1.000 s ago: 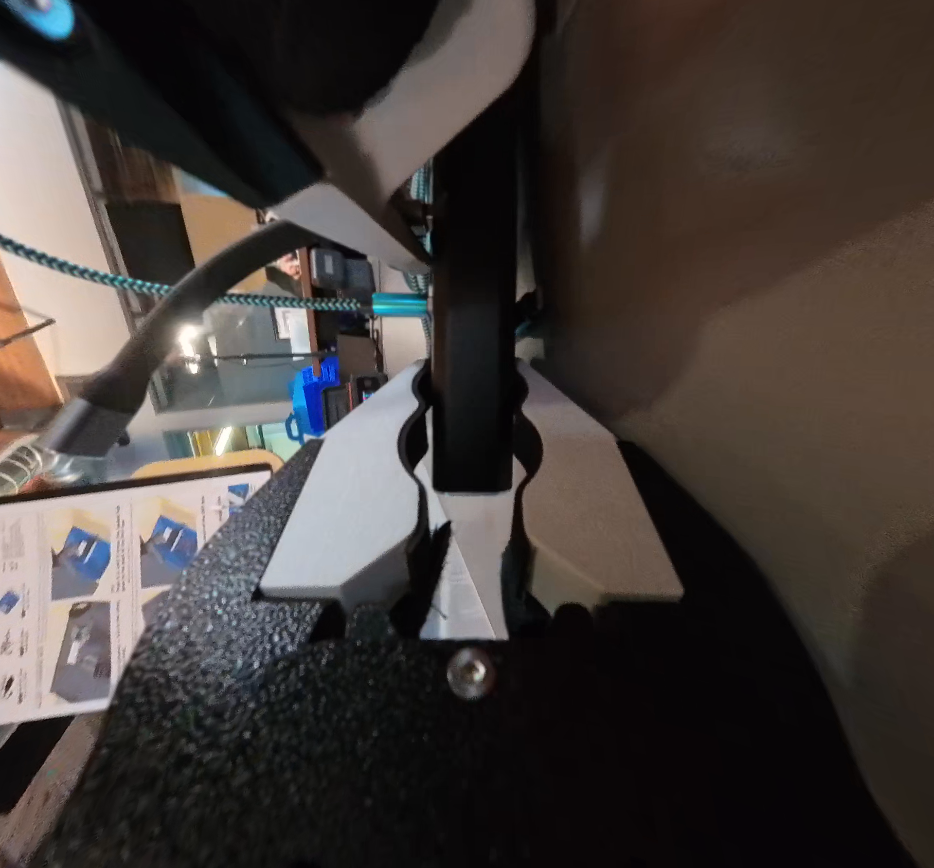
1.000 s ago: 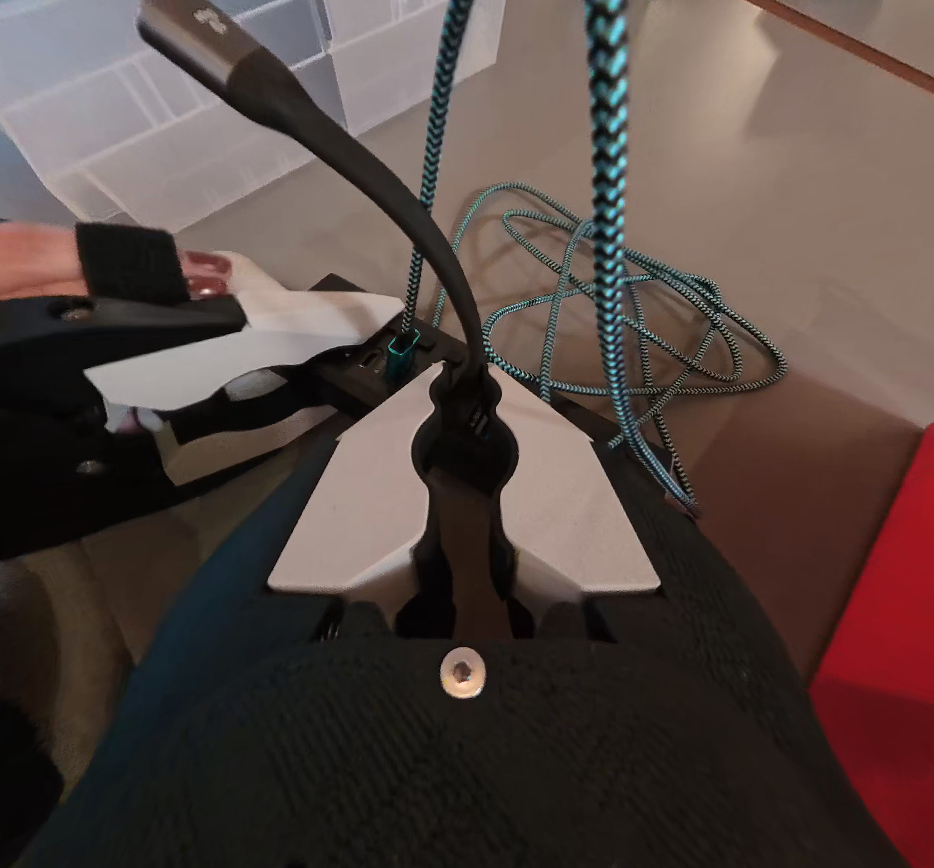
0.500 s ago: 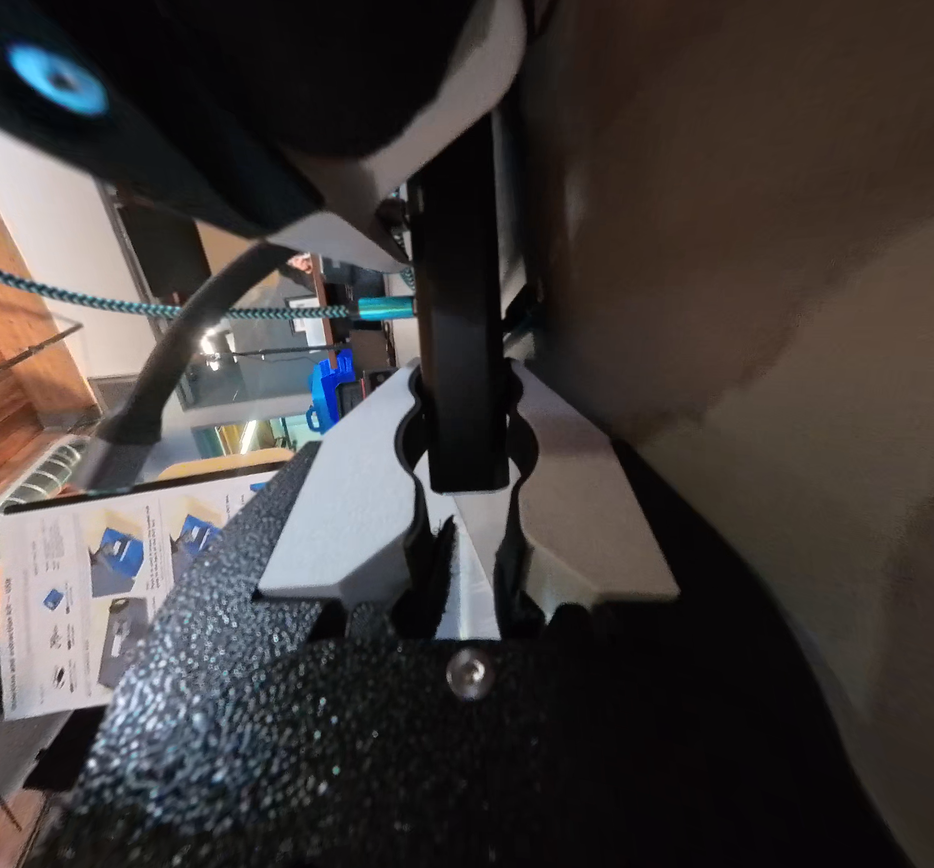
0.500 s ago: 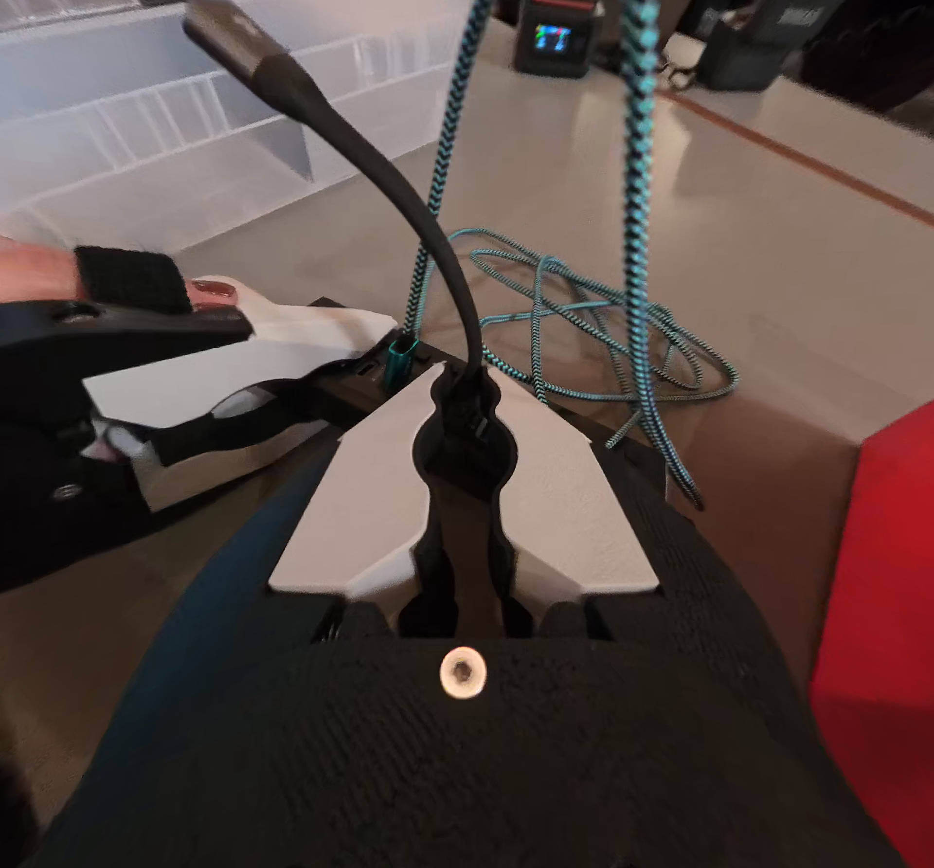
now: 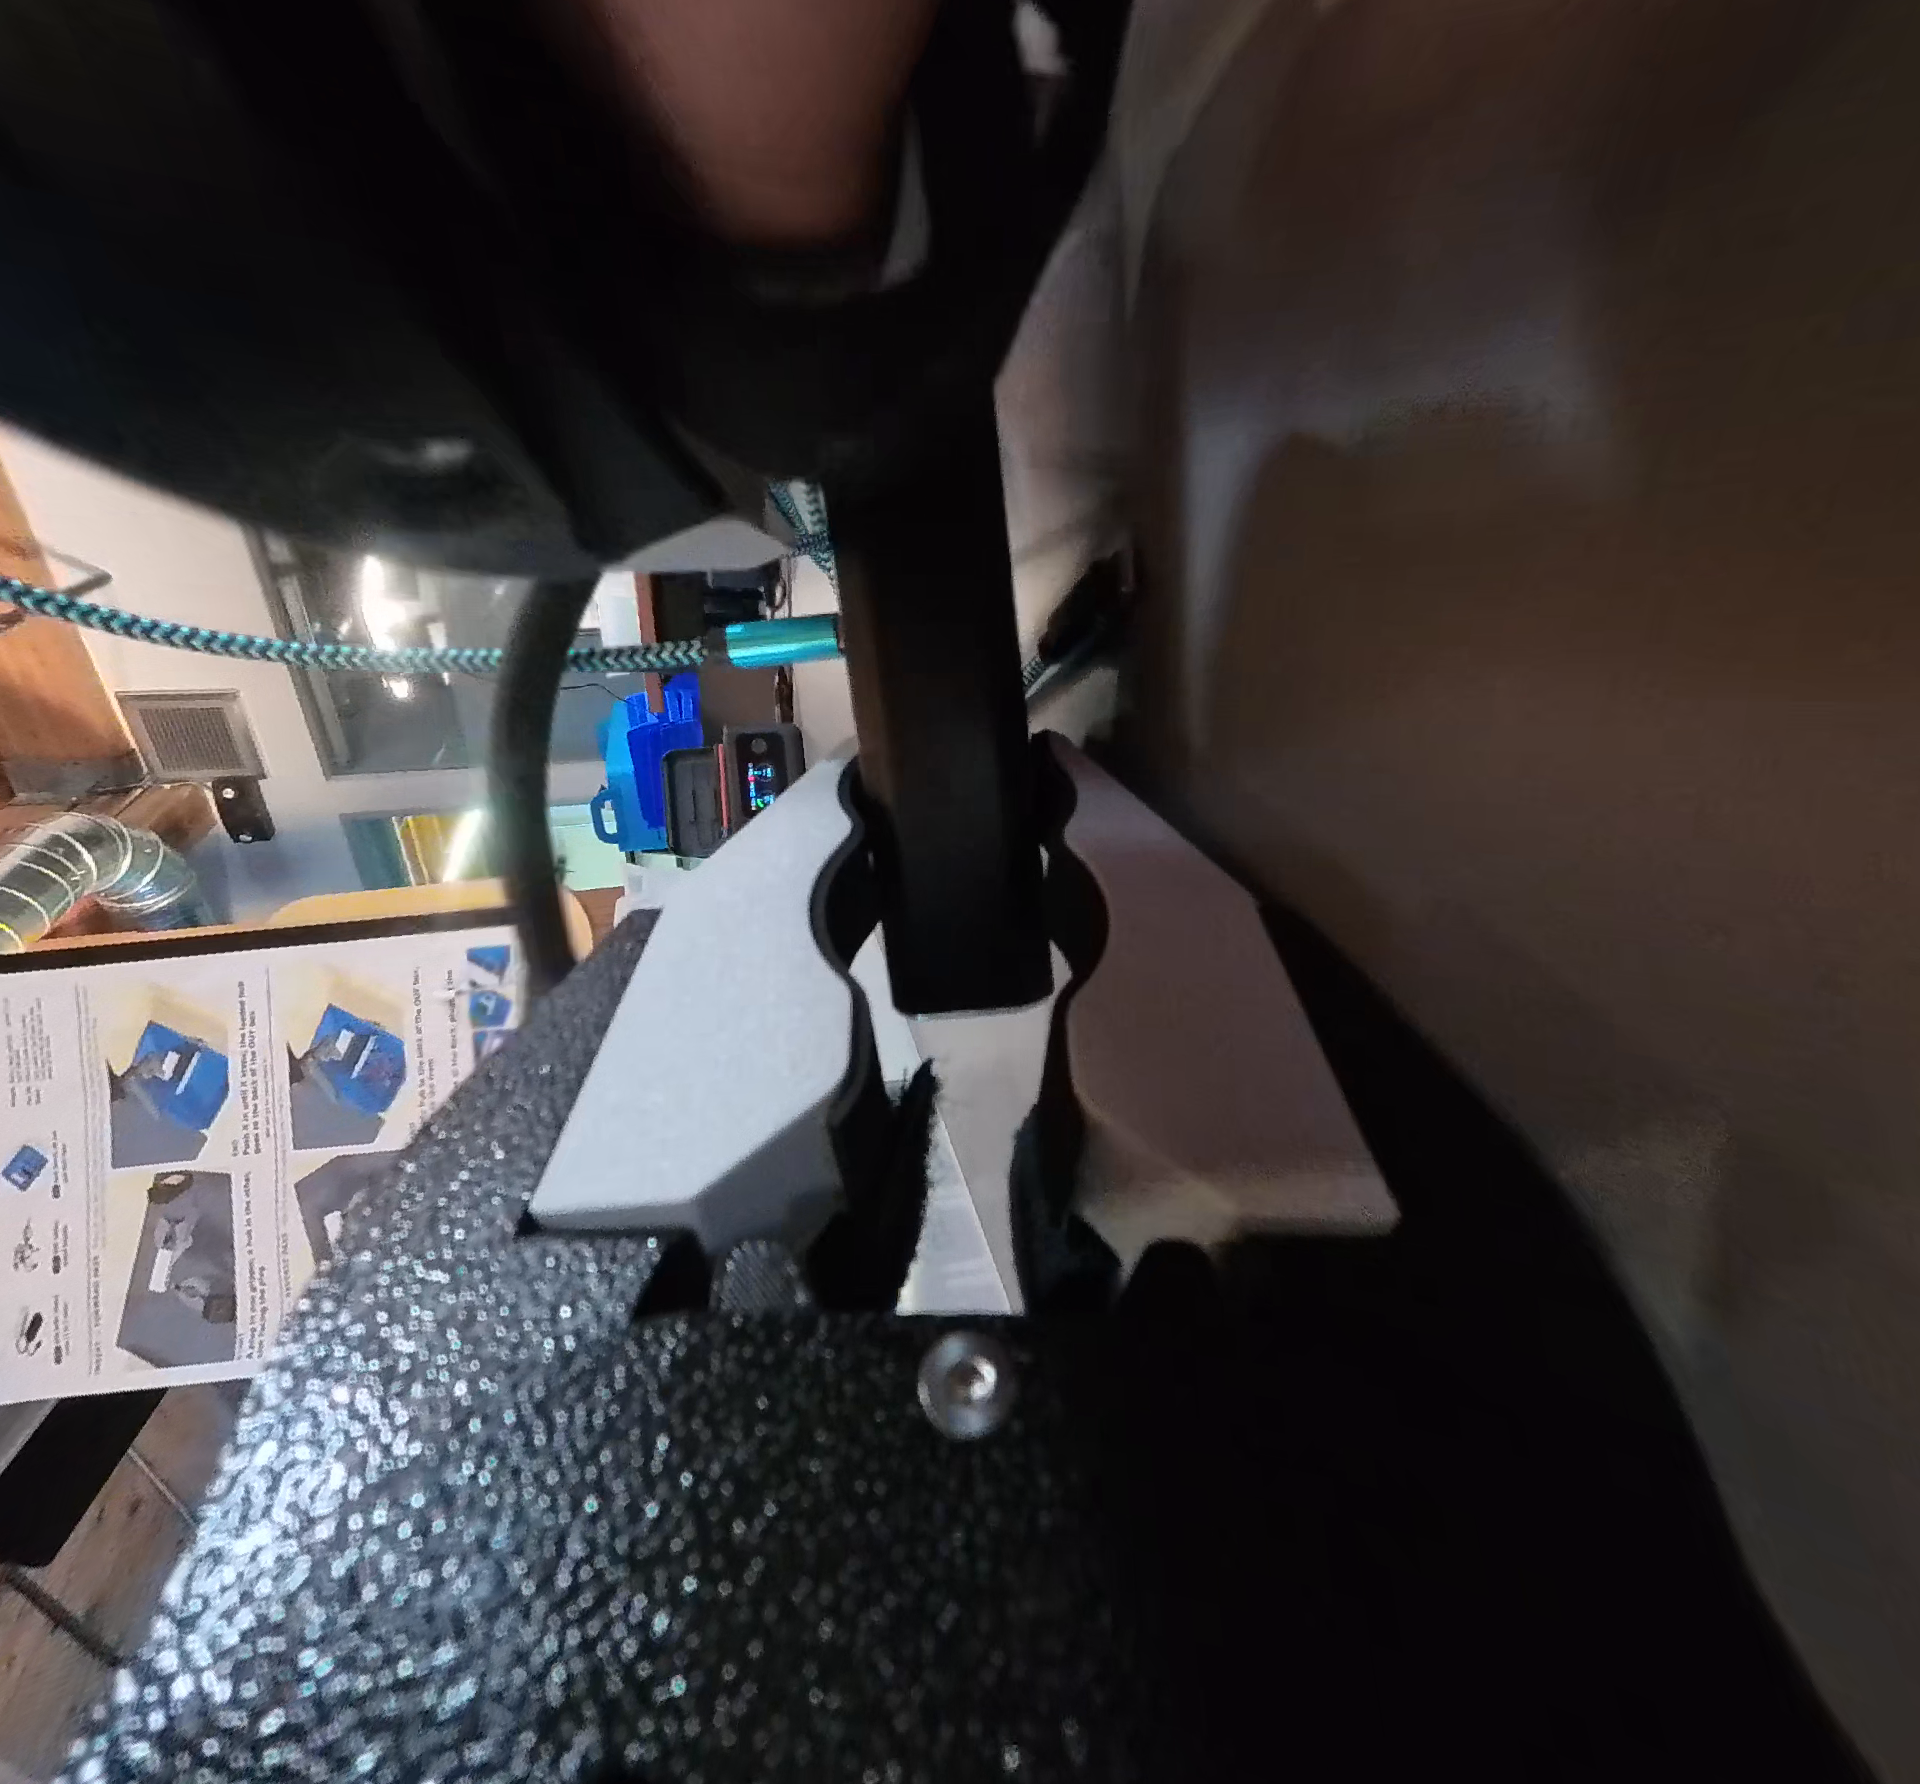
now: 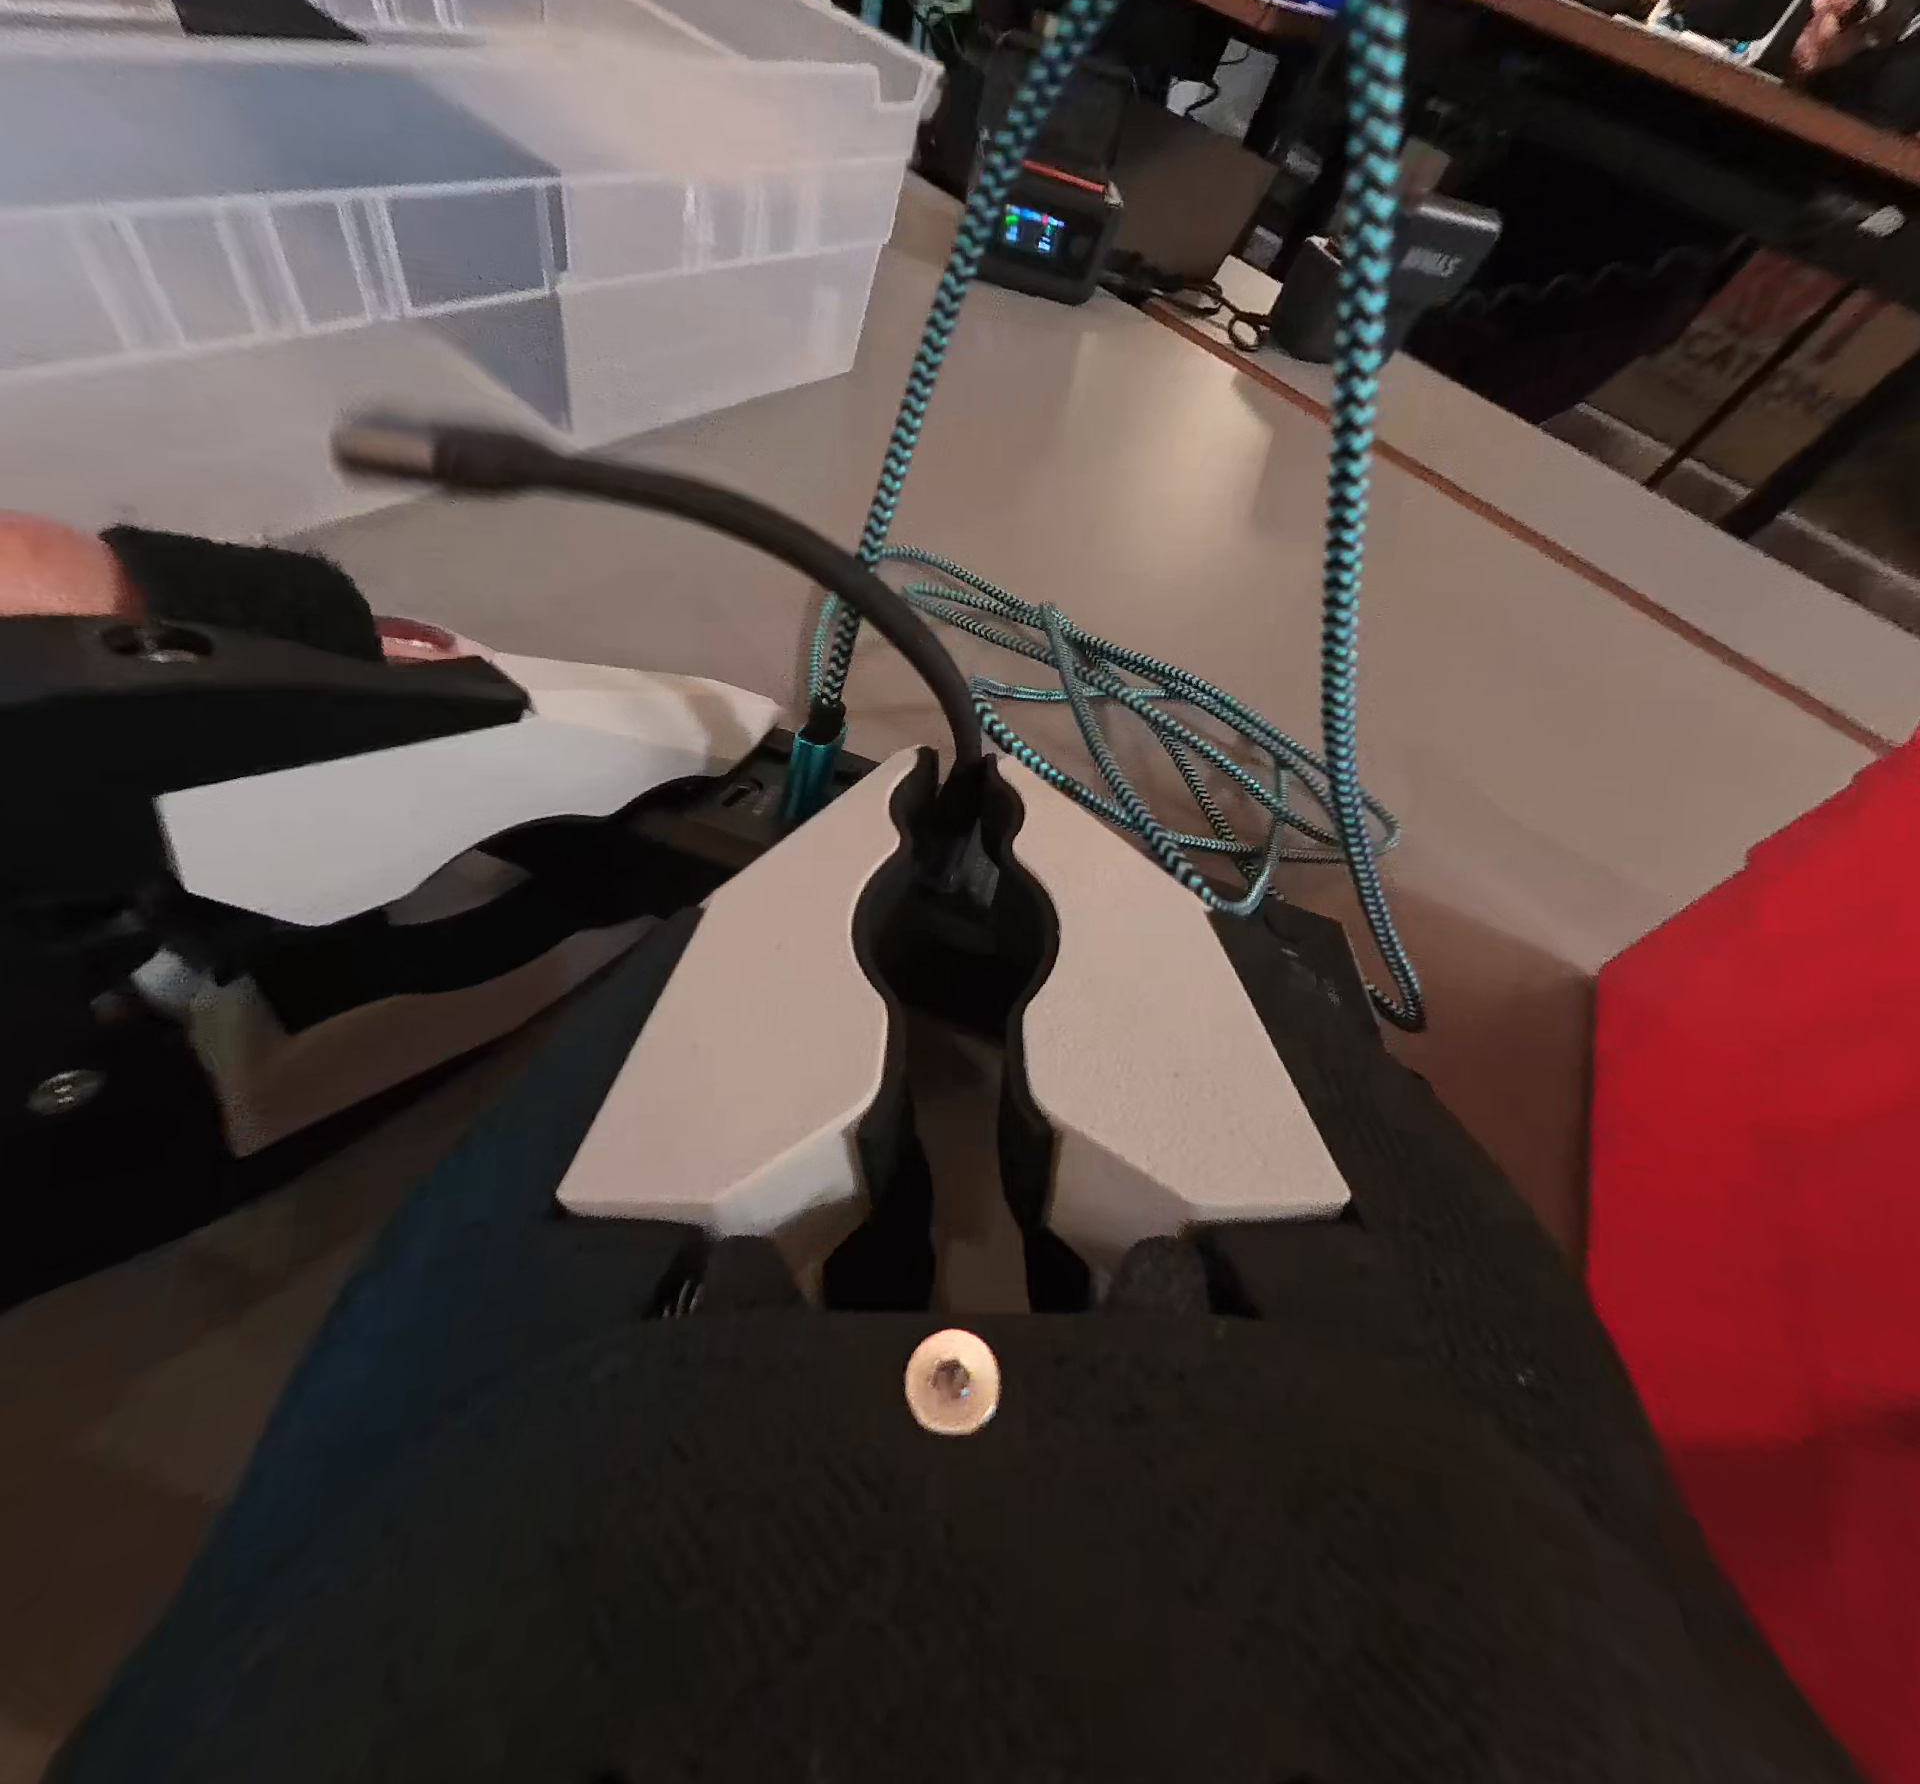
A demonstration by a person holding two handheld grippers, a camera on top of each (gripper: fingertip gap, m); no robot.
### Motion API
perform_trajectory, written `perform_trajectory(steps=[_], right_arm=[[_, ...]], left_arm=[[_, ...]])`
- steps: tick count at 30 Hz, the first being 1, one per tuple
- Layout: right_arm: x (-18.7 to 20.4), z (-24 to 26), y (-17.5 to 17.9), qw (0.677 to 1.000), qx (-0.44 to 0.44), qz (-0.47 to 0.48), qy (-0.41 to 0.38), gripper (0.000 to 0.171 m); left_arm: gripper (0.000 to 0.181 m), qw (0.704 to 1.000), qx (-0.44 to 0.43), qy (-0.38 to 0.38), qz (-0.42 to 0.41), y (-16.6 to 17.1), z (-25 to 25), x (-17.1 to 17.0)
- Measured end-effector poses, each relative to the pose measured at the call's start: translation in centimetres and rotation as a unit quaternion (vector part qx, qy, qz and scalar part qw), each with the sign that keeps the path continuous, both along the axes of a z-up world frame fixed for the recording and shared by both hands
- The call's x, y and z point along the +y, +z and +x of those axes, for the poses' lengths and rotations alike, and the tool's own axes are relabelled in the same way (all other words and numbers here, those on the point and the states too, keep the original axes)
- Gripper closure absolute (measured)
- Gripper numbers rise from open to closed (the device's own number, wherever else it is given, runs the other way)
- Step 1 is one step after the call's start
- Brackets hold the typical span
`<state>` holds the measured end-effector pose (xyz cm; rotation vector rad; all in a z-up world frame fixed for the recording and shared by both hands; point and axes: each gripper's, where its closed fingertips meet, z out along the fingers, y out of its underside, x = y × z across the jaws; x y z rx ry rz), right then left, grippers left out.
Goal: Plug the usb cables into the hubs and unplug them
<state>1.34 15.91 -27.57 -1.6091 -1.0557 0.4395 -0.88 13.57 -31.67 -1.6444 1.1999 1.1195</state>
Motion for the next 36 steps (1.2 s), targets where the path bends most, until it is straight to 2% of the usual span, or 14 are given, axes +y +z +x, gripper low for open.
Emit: perform_trajectory(steps=[3,7,11,19,24,27,30,36], right_arm=[[0.05,0.02,0.07,1.0,0.012,-0.012,0.001,0.165],[0.12,-0.16,0.02,0.995,-0.059,0.077,-0.01,0.166],[0.14,-0.16,0.03,1.0,-0.01,0.02,0.002,0.165],[0.07,-0.22,0.34,1.0,0.017,0.0,0.015,0.165],[0.2,-0.07,0.43,0.997,0.053,-0.052,0.033,0.166],[0.41,0.08,0.49,0.998,0.048,-0.038,0.017,0.166],[0.3,-0.13,0.49,1.0,0.007,0.021,0.02,0.166],[0.37,0.07,0.74,0.991,0.092,-0.089,0.039,0.166]], left_arm=[[0.154,1.0,-0.008,-0.001,0.0,-0.05,0.01,-0.03],[0.155,1.0,0.003,0.004,0.002,-0.09,-0.18,0.16],[0.155,1.0,-0.001,0.006,0.002,-0.13,-0.33,0.3],[0.155,1.0,-0.002,0.01,0.003,0.03,-0.41,0.46],[0.155,1.0,-0.01,0.003,0.005,0.14,-0.39,0.48],[0.155,1.0,-0.01,0.005,0.006,0.15,-0.31,0.6],[0.154,1.0,-0.009,0.011,0.007,0.16,-0.46,0.66],[0.154,1.0,-0.014,0.003,0.008,0.24,-0.17,0.81]])
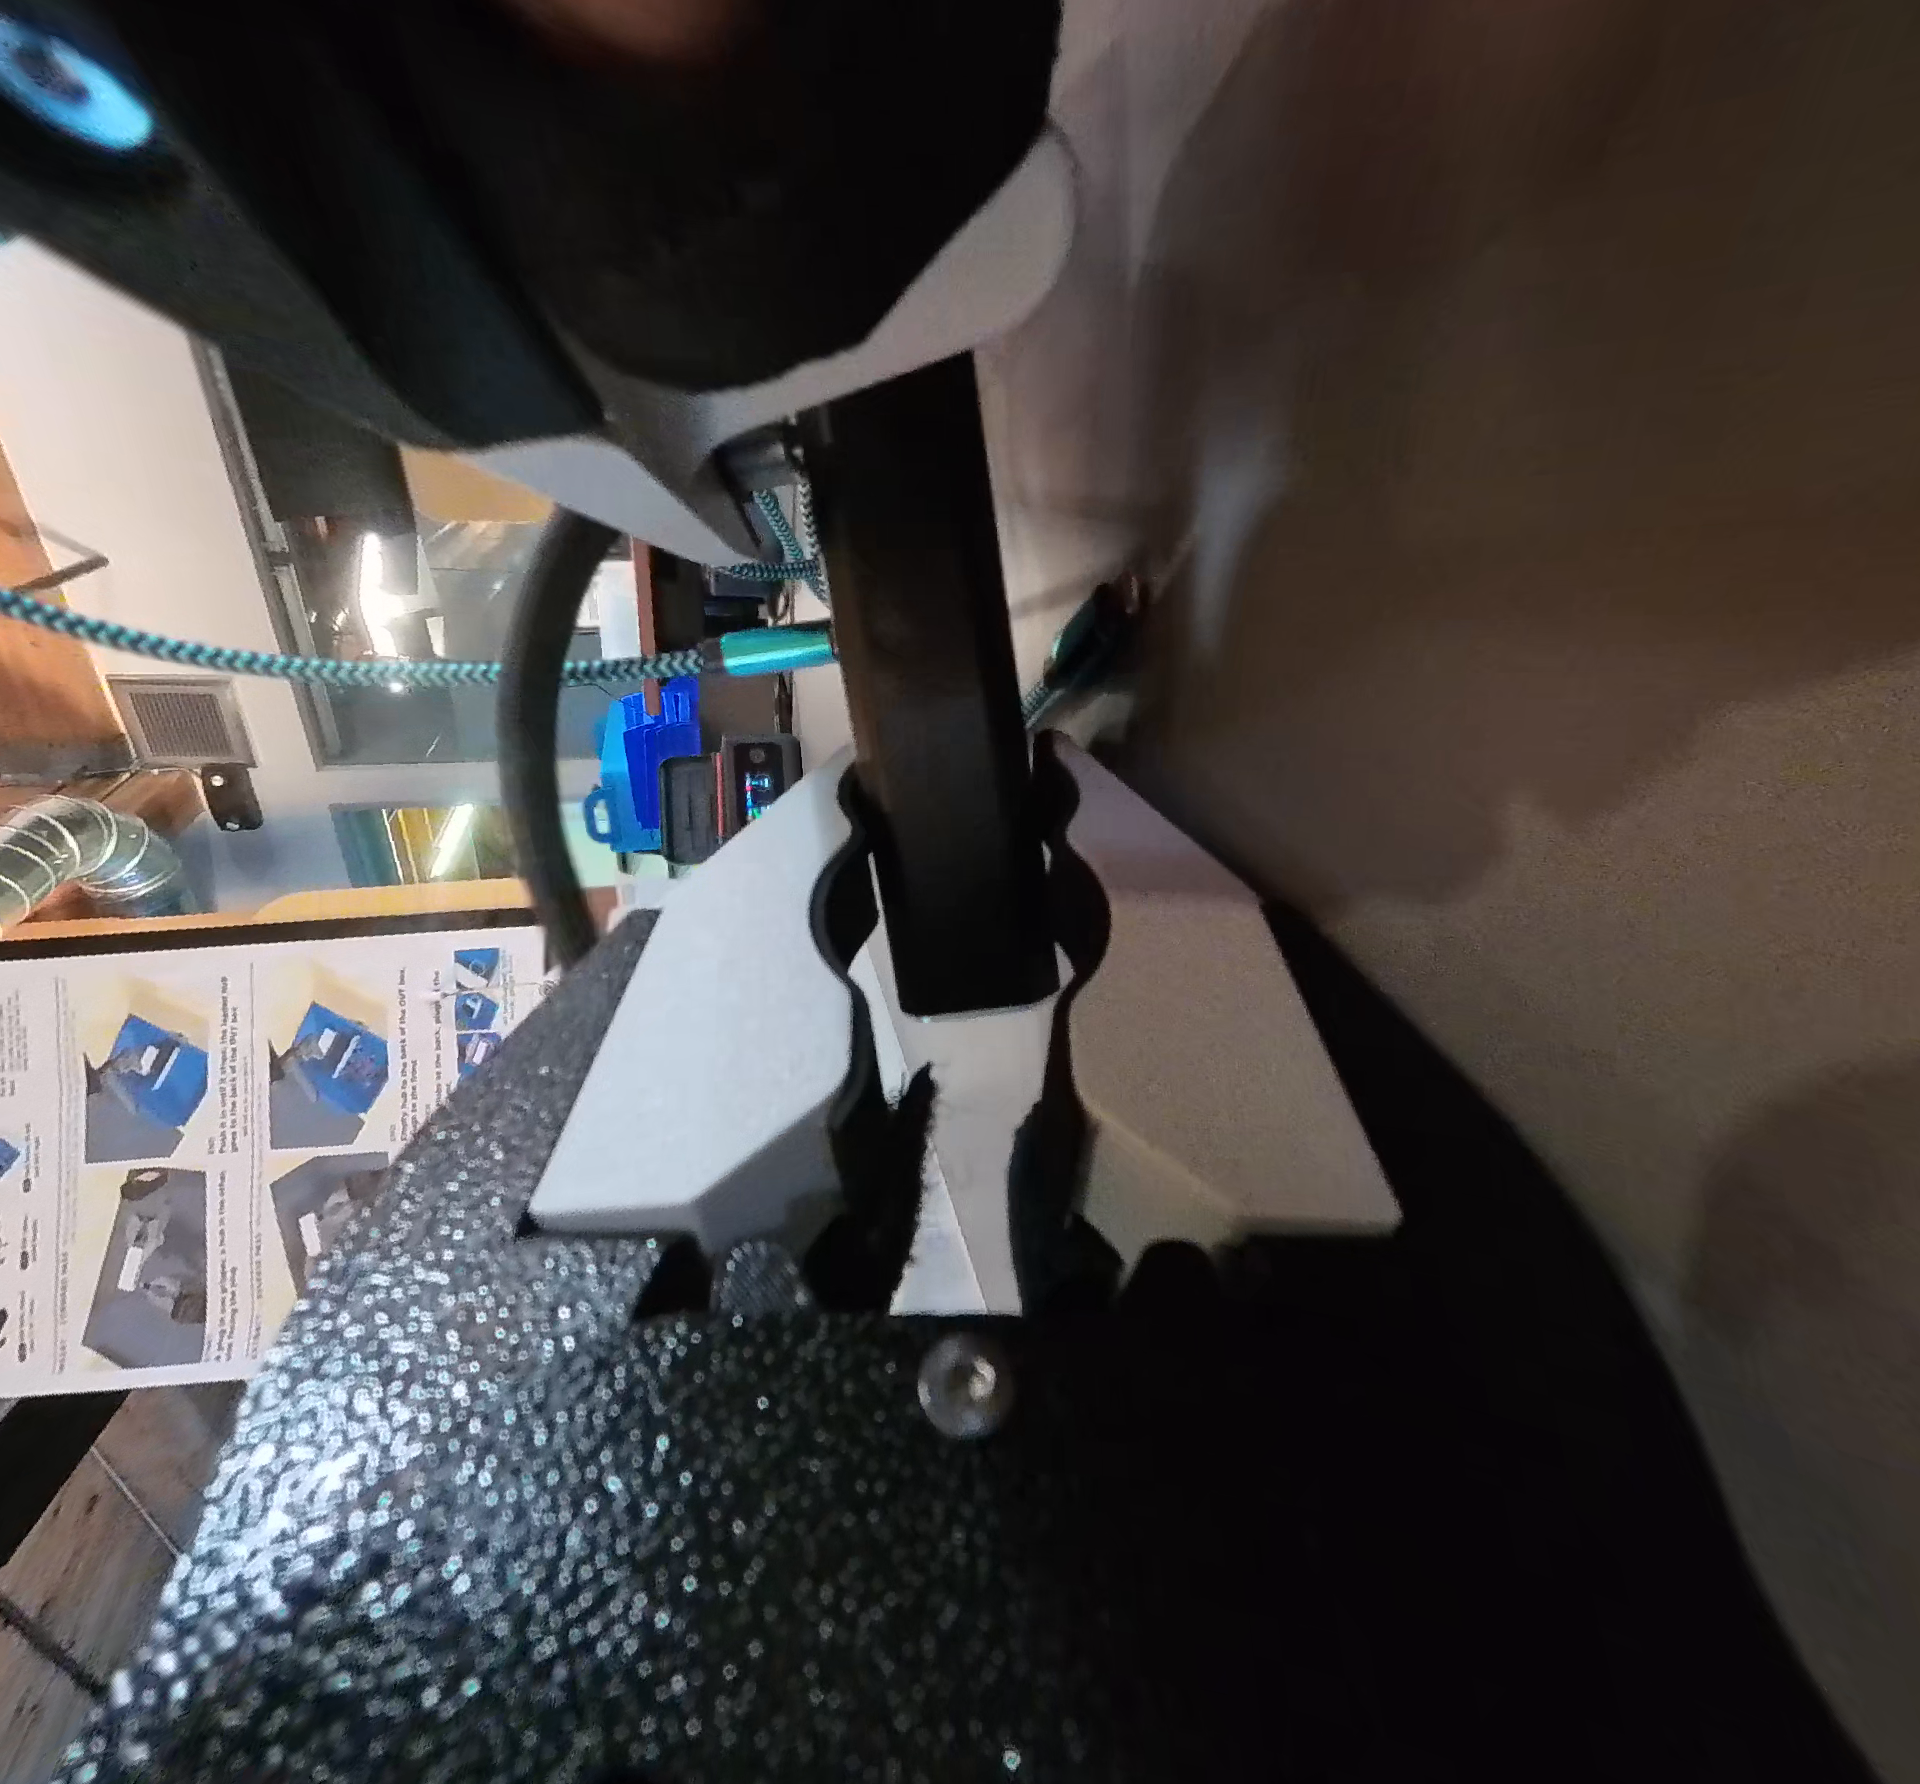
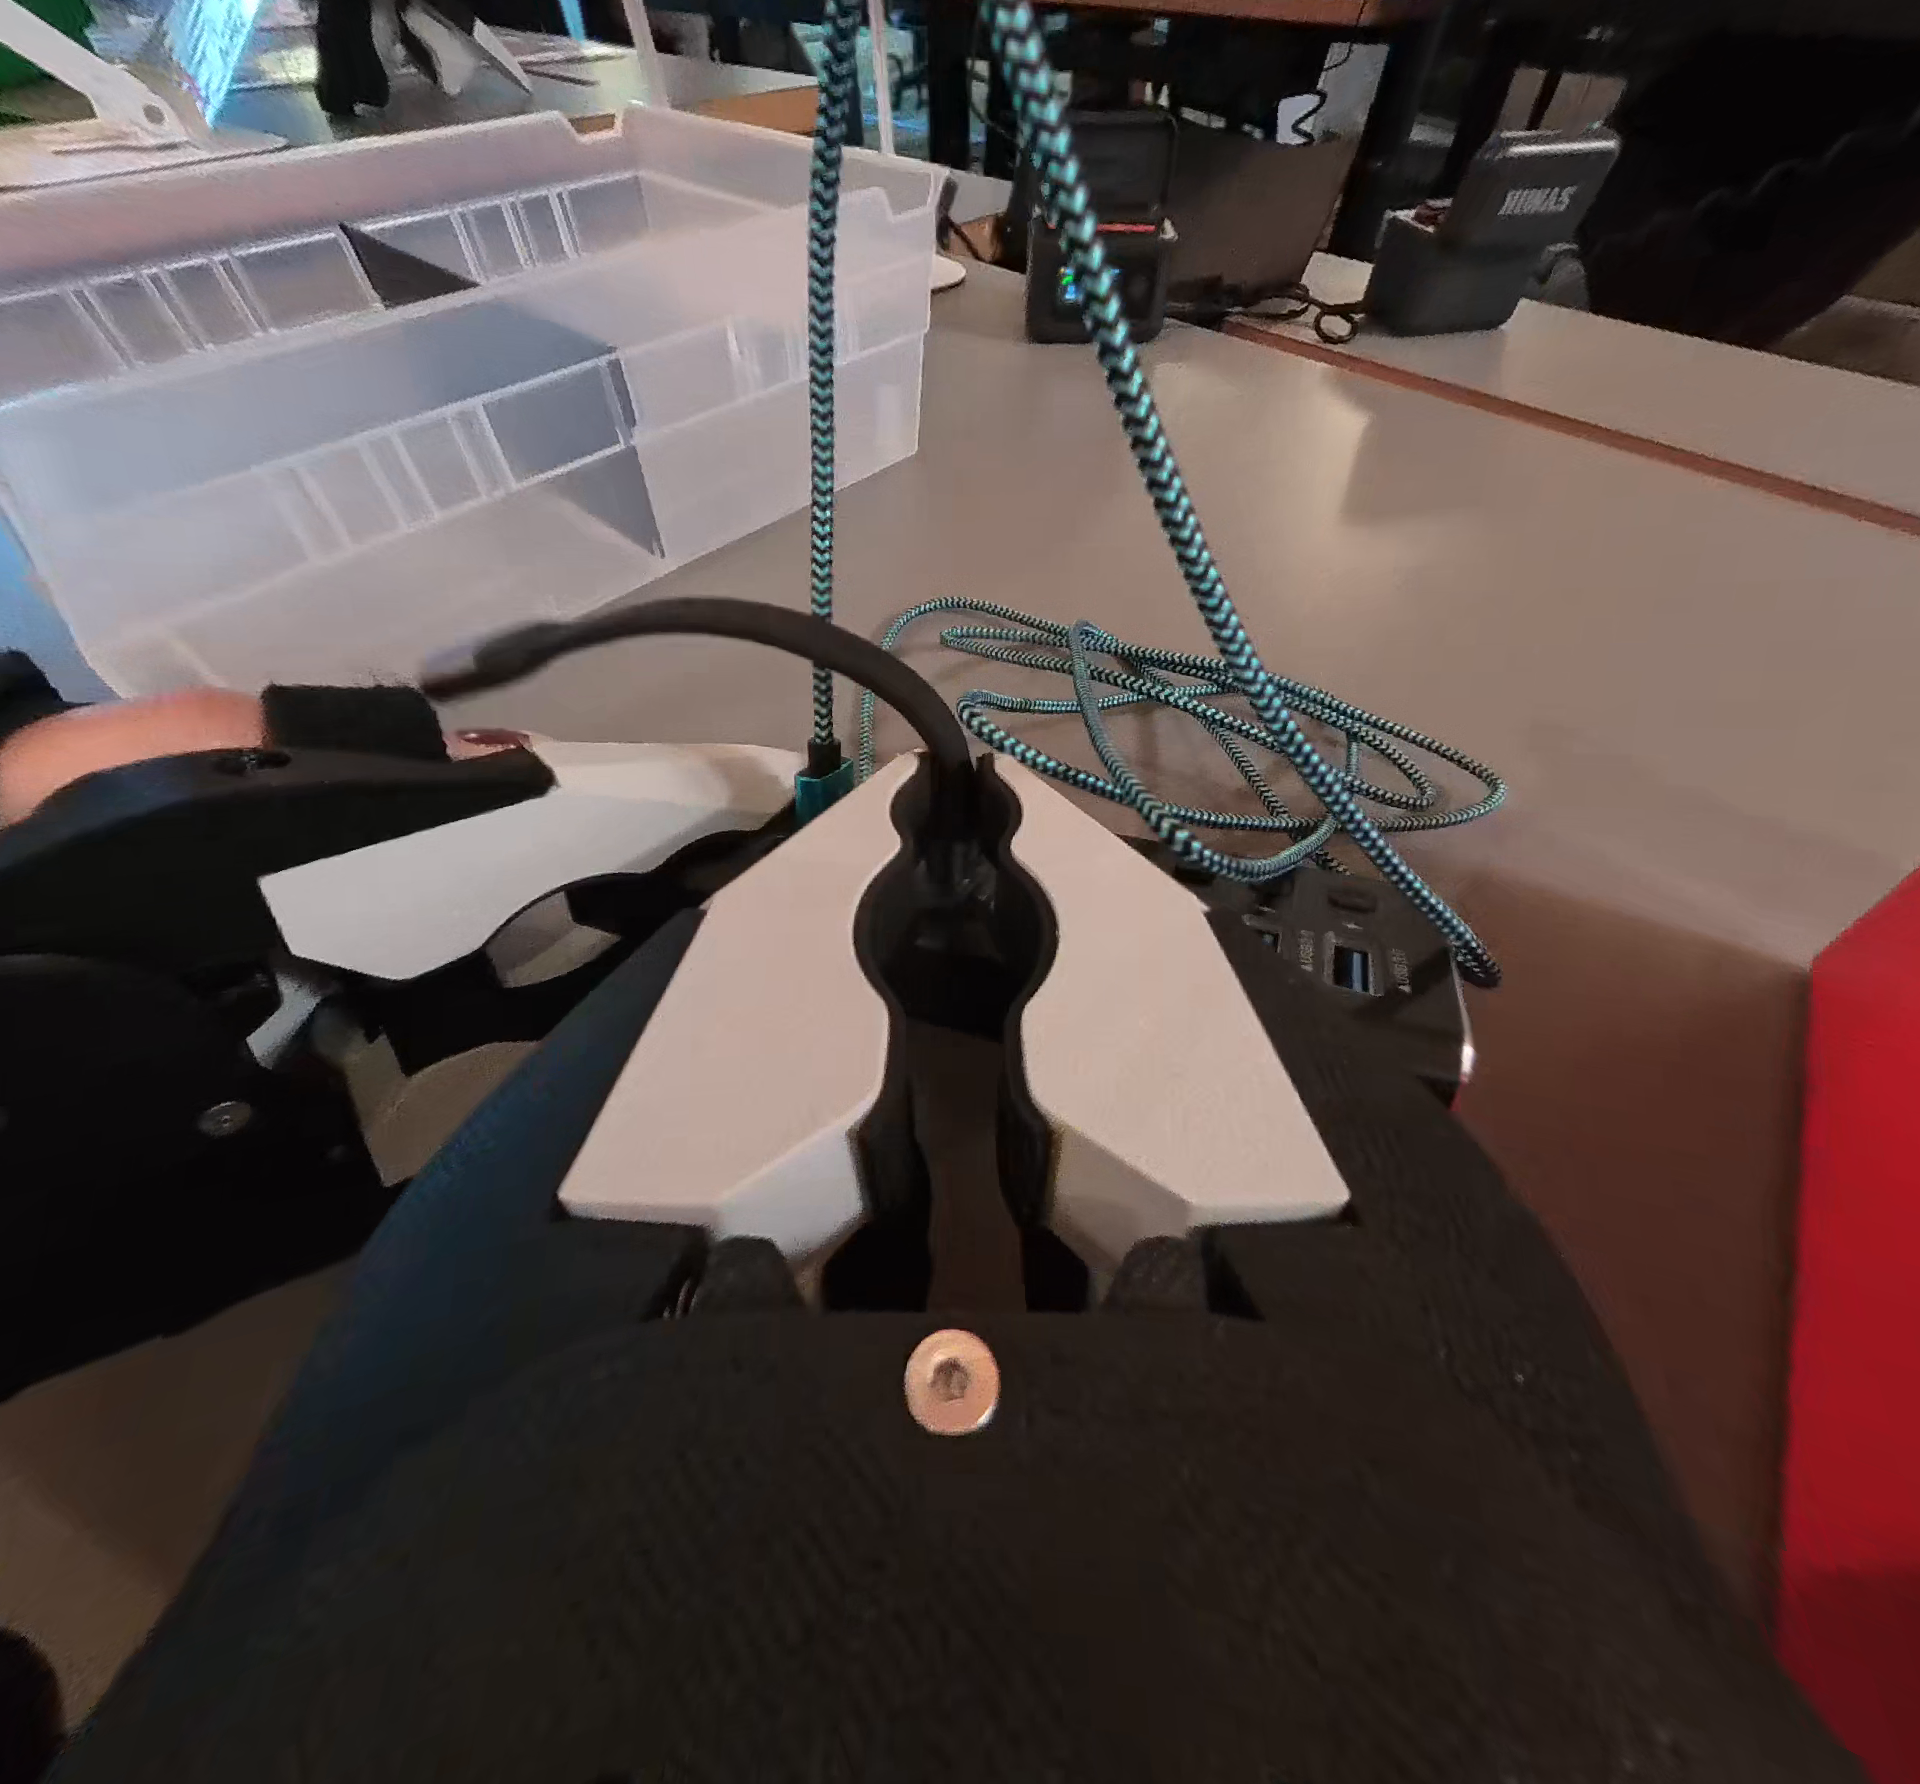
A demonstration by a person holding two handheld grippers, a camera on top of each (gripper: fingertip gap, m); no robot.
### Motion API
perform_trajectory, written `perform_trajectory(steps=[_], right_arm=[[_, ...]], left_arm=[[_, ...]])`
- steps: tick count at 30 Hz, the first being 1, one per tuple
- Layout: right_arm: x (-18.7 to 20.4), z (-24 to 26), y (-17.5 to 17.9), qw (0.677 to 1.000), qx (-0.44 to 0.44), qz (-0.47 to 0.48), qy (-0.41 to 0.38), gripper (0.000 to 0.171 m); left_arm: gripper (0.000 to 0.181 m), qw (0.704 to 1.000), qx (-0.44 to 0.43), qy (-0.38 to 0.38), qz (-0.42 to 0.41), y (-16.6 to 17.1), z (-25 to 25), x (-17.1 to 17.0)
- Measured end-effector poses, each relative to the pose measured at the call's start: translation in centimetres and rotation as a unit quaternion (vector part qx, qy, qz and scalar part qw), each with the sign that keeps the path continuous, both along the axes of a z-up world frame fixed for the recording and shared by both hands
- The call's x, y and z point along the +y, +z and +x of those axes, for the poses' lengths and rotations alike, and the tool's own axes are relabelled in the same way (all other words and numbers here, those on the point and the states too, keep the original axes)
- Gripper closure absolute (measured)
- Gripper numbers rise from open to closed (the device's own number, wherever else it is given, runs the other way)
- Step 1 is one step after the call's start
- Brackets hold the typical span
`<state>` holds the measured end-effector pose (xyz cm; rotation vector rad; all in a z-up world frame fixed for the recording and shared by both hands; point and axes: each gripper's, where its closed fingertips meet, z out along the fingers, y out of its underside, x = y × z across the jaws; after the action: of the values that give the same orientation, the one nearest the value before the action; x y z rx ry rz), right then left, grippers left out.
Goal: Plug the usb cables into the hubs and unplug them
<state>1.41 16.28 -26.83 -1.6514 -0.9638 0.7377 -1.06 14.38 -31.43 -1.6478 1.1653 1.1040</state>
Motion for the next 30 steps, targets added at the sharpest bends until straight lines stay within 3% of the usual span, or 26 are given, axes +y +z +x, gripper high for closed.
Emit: perform_trajectory(steps=[3,7,24,30], right_arm=[[-0.05,-0.06,0.02,1.0,-0.008,0.014,-0.003,0.166],[-0.22,-0.24,0.03,0.99,-0.074,0.118,-0.011,0.166],[-0.13,-0.01,0.3,1.0,0.014,-0.003,0.016,0.166],[-0.54,-0.46,0.07,0.99,-0.072,0.12,0.0,0.166]], left_arm=[[0.154,1.0,-0.01,-0.002,-0.002,-0.04,-0.03,-0.02],[0.154,1.0,-0.011,0.0,-0.002,-0.04,-0.18,-0.07],[0.155,1.0,-0.013,-0.007,0.006,0.28,-0.18,-0.02],[0.155,1.0,-0.024,-0.006,-0.004,-0.02,-0.61,-0.29]])
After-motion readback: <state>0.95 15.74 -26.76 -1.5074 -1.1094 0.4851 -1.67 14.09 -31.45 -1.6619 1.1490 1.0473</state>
